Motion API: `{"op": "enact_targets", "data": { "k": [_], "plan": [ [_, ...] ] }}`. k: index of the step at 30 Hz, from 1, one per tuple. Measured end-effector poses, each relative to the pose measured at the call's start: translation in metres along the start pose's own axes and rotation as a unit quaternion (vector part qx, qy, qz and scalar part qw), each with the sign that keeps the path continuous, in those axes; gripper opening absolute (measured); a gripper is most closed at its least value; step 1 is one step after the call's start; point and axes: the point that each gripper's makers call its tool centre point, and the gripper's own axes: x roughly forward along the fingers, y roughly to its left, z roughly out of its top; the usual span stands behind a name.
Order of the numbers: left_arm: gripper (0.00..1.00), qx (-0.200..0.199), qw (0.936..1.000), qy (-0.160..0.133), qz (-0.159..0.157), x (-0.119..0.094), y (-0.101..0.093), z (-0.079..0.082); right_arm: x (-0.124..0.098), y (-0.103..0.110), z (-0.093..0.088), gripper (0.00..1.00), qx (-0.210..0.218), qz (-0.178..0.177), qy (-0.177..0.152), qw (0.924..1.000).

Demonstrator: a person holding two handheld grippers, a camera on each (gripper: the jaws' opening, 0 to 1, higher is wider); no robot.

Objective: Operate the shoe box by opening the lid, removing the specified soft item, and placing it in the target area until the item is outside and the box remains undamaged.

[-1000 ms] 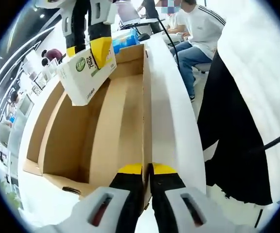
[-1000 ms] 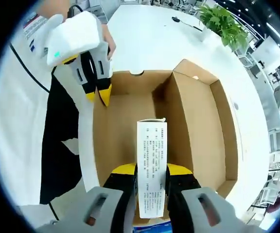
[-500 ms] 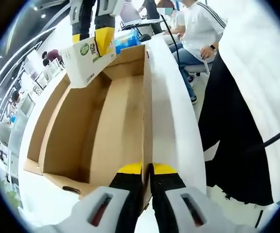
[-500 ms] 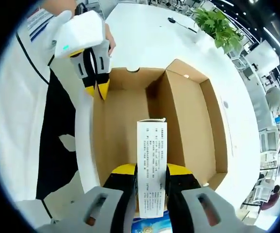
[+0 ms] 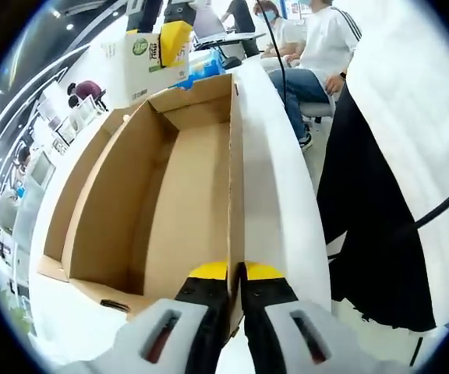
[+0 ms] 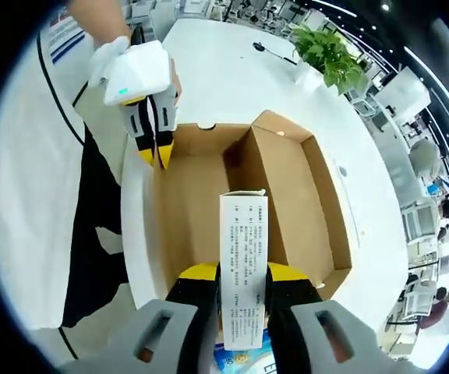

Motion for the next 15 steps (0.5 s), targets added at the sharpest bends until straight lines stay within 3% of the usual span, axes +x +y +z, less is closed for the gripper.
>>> {"op": "enact_targets", "data": {
  "k": [10,12,15],
  "plan": [
    [0.03,0.0,1.0,0.0,0.002,0.001,0.0,0.0,-0.006,0.0,-0.01,0.19,0.017,-0.018,-0.003,0.9997],
    [0.03,0.004,1.0,-0.001,-0.001,0.001,0.0,-0.001,-0.005,0.0,-0.012,0.19,0.077,-0.025,-0.005,0.9967],
    [0.03,-0.001,1.0,0.0,-0.007,0.001,0.001,-0.001,-0.004,-0.002,-0.01,0.19,0.053,-0.038,-0.012,0.9978]
  ]
}}
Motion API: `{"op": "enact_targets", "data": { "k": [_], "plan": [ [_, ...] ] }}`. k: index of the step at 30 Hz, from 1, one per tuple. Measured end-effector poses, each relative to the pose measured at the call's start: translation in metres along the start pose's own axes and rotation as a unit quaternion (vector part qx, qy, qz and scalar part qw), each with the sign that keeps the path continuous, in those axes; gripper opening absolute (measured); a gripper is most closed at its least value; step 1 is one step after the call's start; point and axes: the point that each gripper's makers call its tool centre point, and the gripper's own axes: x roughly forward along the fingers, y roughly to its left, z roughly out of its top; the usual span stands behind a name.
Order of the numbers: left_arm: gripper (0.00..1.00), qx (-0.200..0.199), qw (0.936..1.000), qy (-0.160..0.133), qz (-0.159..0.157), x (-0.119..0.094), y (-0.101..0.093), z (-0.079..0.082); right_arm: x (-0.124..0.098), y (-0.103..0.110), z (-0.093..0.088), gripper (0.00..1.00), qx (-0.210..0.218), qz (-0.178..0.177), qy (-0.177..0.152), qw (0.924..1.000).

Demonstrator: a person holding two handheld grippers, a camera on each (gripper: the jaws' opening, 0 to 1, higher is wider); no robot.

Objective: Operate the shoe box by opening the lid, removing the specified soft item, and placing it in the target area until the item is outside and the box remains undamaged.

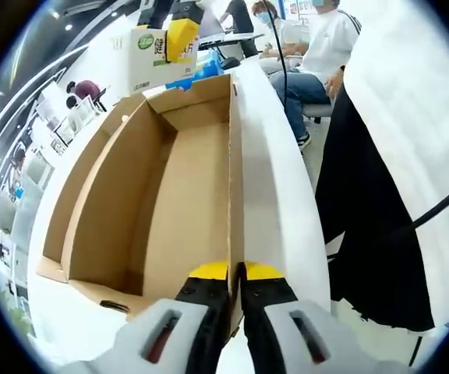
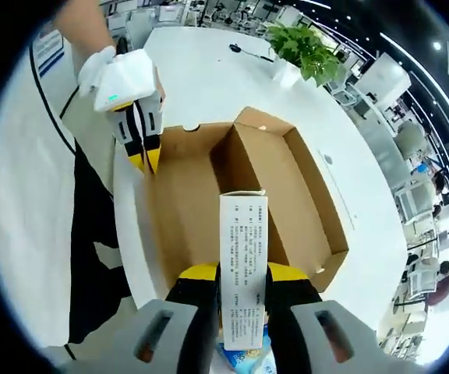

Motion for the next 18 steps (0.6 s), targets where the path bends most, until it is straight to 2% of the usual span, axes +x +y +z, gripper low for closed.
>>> {"op": "enact_targets", "data": {
  "k": [4,8,12,18],
  "plan": [
    [0.03,0.003,1.0,-0.001,0.006,0.0,-0.001,0.001,-0.005,0.003,-0.005,0.19,-0.013,-0.005,-0.003,0.9999],
    [0.04,0.005,0.9999,-0.002,0.009,0.0,0.0,0.001,-0.024,0.006,-0.004,0.19,-0.042,-0.021,-0.027,0.9985],
    [0.04,0.004,1.0,-0.002,0.008,0.0,0.0,0.001,-0.031,0.003,-0.007,0.19,-0.062,-0.033,-0.024,0.9972],
    [0.04,0.003,0.9999,-0.001,0.011,0.0,0.0,0.002,-0.041,-0.003,-0.011,0.19,-0.069,-0.046,-0.023,0.9963]
  ]
}}
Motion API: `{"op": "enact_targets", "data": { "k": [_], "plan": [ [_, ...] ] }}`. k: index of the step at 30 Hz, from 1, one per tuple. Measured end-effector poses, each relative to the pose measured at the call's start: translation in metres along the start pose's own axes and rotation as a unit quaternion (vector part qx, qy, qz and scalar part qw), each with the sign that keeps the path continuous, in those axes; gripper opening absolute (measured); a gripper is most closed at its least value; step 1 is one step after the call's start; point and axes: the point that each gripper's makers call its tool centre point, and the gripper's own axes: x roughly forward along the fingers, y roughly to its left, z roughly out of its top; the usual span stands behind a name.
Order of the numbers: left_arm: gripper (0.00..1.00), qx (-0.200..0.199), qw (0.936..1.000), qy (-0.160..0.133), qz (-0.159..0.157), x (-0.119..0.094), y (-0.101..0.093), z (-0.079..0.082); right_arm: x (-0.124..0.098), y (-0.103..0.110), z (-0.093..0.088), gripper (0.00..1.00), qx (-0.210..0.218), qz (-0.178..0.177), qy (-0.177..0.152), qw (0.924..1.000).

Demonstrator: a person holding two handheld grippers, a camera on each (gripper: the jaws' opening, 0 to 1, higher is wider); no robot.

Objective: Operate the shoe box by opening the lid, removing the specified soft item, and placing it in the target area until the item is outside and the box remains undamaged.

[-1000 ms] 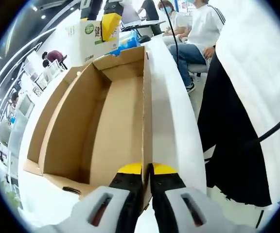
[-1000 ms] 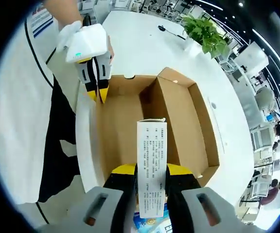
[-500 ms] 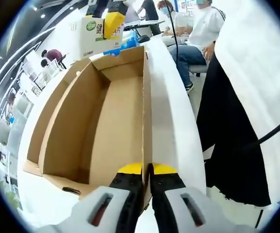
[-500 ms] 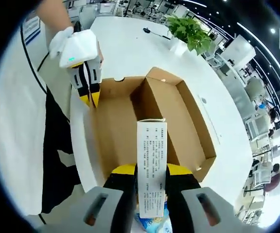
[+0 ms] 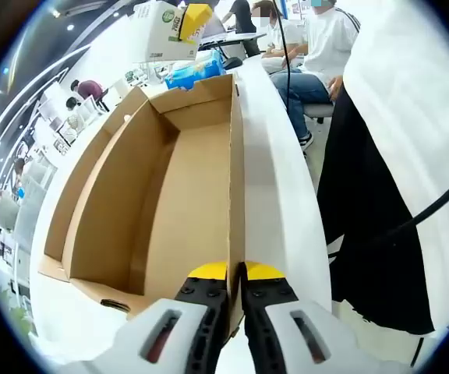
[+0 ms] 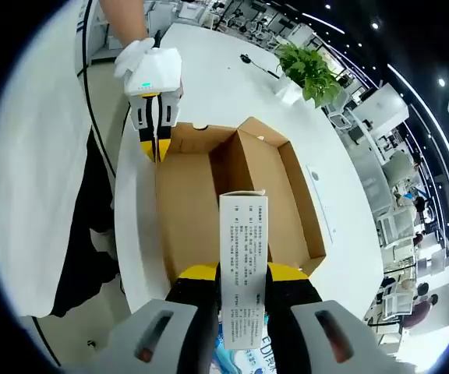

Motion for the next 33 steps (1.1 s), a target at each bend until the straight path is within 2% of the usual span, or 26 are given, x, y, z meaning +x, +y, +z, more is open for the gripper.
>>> {"op": "enact_targets", "data": {
  "k": [3,12,15,19,25,33],
  "plan": [
    [0.04,0.0,1.0,-0.002,0.001,0.0,0.0,0.001,-0.003,-0.005,0.0,0.19,0.018,-0.01,-0.007,0.9998],
    [0.04,-0.003,1.0,0.0,0.002,0.0,0.0,0.0,-0.02,-0.005,-0.012,0.19,0.018,-0.021,0.006,0.9996],
    [0.04,-0.004,1.0,-0.001,0.002,-0.001,0.0,0.0,-0.025,-0.004,-0.014,0.19,0.016,-0.022,0.0,0.9996],
    [0.04,-0.004,1.0,-0.001,-0.001,-0.001,0.0,0.001,-0.023,-0.003,-0.022,0.19,0.006,-0.026,0.005,0.9996],
    [0.04,-0.004,1.0,-0.001,0.002,-0.001,0.0,0.001,-0.026,-0.001,-0.022,0.19,0.021,-0.029,-0.003,0.9994],
    [0.04,-0.005,1.0,-0.001,0.003,-0.001,0.0,0.0,-0.031,0.006,-0.031,0.19,0.013,-0.03,0.013,0.9994]
  ]
}}
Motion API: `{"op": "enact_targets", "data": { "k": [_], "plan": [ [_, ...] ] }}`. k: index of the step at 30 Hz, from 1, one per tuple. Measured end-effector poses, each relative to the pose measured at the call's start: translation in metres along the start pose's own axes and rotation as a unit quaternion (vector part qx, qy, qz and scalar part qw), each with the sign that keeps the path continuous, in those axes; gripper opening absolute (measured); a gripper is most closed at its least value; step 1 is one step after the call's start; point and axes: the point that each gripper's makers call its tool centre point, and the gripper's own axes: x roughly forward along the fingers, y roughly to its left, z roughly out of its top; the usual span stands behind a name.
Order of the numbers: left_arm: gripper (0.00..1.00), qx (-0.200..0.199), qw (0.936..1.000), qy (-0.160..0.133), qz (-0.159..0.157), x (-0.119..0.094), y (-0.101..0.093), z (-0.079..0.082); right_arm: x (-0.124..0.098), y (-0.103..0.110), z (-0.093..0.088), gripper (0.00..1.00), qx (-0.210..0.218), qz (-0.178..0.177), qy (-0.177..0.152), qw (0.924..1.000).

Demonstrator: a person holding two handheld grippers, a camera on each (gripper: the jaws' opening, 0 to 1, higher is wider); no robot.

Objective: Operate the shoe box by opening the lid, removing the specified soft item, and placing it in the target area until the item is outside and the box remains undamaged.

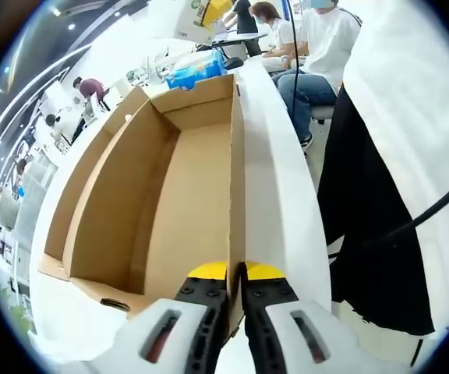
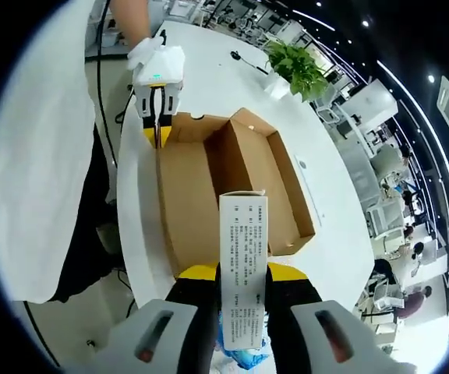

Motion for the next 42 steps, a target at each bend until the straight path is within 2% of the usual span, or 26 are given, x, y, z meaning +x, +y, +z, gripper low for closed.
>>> {"op": "enact_targets", "data": {
  "k": [9,14,19,26,31,35,38,42],
  "plan": [
    [0.04,0.001,1.0,-0.001,0.0,0.001,0.0,-0.001,-0.006,0.01,-0.015,0.19,-0.006,0.001,0.014,0.9999],
    [0.04,0.002,1.0,-0.002,0.0,0.0,0.0,-0.001,-0.015,0.001,-0.017,0.19,-0.01,-0.002,0.018,0.9998],
    [0.04,0.002,1.0,-0.002,0.0,0.0,0.0,0.0,-0.022,-0.003,-0.031,0.19,-0.026,-0.009,0.039,0.9988],
    [0.04,0.001,1.0,-0.002,0.001,0.0,0.0,0.001,-0.035,0.011,-0.044,0.19,-0.031,-0.016,0.053,0.998],
    [0.04,0.001,1.0,-0.002,0.001,0.0,0.0,0.001,-0.046,0.01,-0.061,0.19,-0.028,-0.032,0.068,0.9967],
    [0.04,0.001,1.0,-0.002,0.0,-0.001,0.0,0.001,-0.049,0.015,-0.069,0.19,-0.031,-0.019,0.072,0.9967],
    [0.04,0.001,1.0,-0.003,0.0,0.0,0.0,0.001,-0.045,0.026,-0.081,0.19,-0.039,-0.011,0.087,0.9953],
    [0.04,-0.001,1.0,-0.001,0.0,0.0,0.0,0.0,-0.039,0.037,-0.093,0.19,-0.032,-0.001,0.091,0.9953]
  ]
}}
